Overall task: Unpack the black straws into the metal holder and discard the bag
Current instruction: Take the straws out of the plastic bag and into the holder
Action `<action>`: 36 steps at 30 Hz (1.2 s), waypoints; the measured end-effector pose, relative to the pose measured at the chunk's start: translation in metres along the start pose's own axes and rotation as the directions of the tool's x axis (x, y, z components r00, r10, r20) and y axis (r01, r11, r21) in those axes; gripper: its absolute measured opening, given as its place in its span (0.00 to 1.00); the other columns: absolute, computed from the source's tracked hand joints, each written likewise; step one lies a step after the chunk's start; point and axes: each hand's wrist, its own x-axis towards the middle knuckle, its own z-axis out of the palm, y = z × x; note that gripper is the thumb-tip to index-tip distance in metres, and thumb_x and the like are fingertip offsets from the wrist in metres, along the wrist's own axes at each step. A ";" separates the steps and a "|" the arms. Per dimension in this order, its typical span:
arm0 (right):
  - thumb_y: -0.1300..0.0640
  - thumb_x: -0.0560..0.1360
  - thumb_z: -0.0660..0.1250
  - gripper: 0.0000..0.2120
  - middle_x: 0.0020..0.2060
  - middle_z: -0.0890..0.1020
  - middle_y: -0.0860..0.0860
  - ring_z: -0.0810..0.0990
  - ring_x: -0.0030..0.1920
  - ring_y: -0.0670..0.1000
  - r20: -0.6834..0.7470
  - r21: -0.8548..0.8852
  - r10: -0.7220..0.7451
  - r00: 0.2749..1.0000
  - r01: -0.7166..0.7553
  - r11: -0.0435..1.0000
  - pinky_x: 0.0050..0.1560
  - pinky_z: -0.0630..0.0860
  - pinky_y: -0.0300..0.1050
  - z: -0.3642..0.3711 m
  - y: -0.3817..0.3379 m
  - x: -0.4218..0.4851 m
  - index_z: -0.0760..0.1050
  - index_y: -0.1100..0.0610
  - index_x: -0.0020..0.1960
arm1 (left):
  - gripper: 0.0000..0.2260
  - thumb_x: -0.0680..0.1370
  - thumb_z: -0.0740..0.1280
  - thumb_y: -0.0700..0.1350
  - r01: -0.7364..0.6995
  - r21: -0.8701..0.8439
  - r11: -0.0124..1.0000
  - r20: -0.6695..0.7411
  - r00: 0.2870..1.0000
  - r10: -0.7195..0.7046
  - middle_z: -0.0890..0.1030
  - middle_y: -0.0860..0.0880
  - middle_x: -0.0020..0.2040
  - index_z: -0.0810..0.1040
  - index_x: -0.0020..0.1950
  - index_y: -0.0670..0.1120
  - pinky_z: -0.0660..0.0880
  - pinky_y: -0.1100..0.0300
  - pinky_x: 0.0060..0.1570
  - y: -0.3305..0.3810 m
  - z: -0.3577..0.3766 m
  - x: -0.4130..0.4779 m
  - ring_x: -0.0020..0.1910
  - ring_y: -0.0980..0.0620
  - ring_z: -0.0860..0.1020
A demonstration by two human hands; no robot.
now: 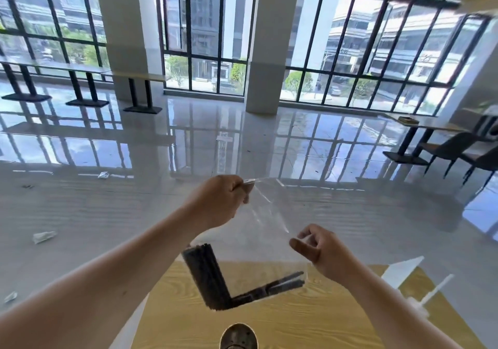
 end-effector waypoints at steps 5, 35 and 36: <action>0.25 0.70 0.66 0.36 0.45 0.83 0.50 0.79 0.41 0.47 0.122 -0.062 0.234 0.964 -0.228 0.972 0.38 0.75 0.38 0.008 0.021 -0.021 0.71 0.50 0.66 | 0.21 0.87 0.60 0.53 0.014 -0.109 0.994 -0.013 1.000 -0.016 0.77 0.50 0.24 0.81 0.37 0.49 0.72 0.61 0.28 0.017 -0.017 0.007 0.23 0.54 0.73; 0.64 0.84 0.66 0.04 0.42 0.89 0.57 0.86 0.35 0.54 0.002 0.898 0.296 0.955 -0.132 0.420 0.30 0.80 0.44 -0.033 -0.018 0.049 0.78 0.56 0.54 | 0.16 0.75 0.79 0.54 0.171 -0.258 0.951 -0.420 0.867 -0.269 0.83 0.51 0.51 0.77 0.57 0.53 0.81 0.48 0.44 -0.020 -0.053 0.006 0.46 0.47 0.83; 0.64 0.84 0.66 0.04 0.42 0.89 0.56 0.87 0.35 0.54 0.000 0.896 0.288 0.958 -0.128 0.425 0.30 0.81 0.44 -0.035 -0.018 0.049 0.78 0.56 0.55 | 0.19 0.74 0.80 0.55 0.156 -0.219 0.963 -0.447 0.862 -0.241 0.82 0.52 0.53 0.76 0.59 0.54 0.79 0.51 0.43 -0.020 -0.052 0.006 0.47 0.49 0.82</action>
